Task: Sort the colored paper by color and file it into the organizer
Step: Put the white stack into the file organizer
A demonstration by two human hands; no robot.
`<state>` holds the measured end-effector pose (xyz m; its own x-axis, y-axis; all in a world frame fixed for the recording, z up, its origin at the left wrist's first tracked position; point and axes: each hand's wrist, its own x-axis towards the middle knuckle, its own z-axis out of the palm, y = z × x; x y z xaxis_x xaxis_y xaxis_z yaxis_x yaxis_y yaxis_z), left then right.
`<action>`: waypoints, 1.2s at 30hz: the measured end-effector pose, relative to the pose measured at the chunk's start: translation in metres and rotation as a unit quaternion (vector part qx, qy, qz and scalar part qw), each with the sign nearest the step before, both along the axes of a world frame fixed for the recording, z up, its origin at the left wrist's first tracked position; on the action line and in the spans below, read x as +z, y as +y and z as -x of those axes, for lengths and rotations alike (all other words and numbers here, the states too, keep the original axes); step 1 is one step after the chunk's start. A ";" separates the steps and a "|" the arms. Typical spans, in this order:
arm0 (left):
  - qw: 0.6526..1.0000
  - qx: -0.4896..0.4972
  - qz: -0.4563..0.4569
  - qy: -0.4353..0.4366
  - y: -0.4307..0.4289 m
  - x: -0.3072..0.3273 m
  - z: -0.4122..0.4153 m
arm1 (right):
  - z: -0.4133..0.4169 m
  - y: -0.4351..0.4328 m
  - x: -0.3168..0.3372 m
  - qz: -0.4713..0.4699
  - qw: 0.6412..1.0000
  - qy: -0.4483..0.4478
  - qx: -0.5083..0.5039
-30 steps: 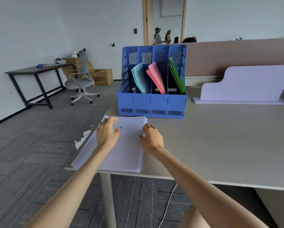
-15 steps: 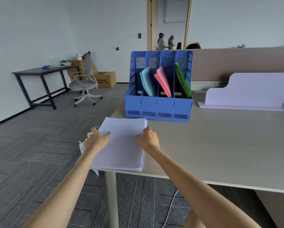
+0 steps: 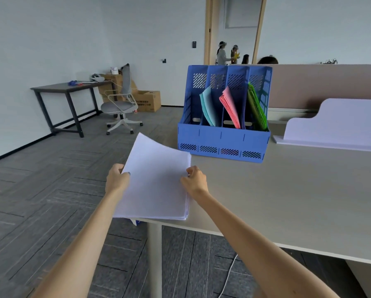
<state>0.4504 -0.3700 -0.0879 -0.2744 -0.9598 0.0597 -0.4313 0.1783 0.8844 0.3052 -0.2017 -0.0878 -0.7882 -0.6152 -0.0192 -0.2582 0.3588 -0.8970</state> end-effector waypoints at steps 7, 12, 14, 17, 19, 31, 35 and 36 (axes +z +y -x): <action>0.986 -0.029 -0.004 0.161 0.015 0.010 0.002 | 0.016 -0.002 -0.001 0.093 0.987 -0.115 -0.056; 0.979 -0.055 -0.001 0.197 0.034 0.021 0.024 | 0.033 0.017 0.017 0.177 0.942 -0.284 0.010; 0.976 -0.073 0.001 0.205 0.044 0.024 0.034 | 0.041 0.032 0.022 0.181 0.925 -0.329 0.059; 0.970 -0.105 -0.007 0.219 0.059 0.027 0.050 | 0.052 0.049 0.023 0.184 0.912 -0.348 0.114; 0.966 -0.127 -0.019 0.224 0.069 0.033 0.059 | 0.061 0.057 0.026 0.209 0.915 -0.330 0.101; 0.933 -0.252 0.027 0.256 0.118 0.087 0.107 | 0.108 0.103 0.086 0.267 0.947 -0.158 0.087; 0.935 -0.250 0.018 0.251 0.117 0.091 0.117 | 0.110 0.105 0.095 0.284 0.948 -0.130 0.066; 0.934 -0.249 0.026 0.254 0.116 0.093 0.119 | 0.112 0.105 0.097 0.287 0.949 -0.116 0.062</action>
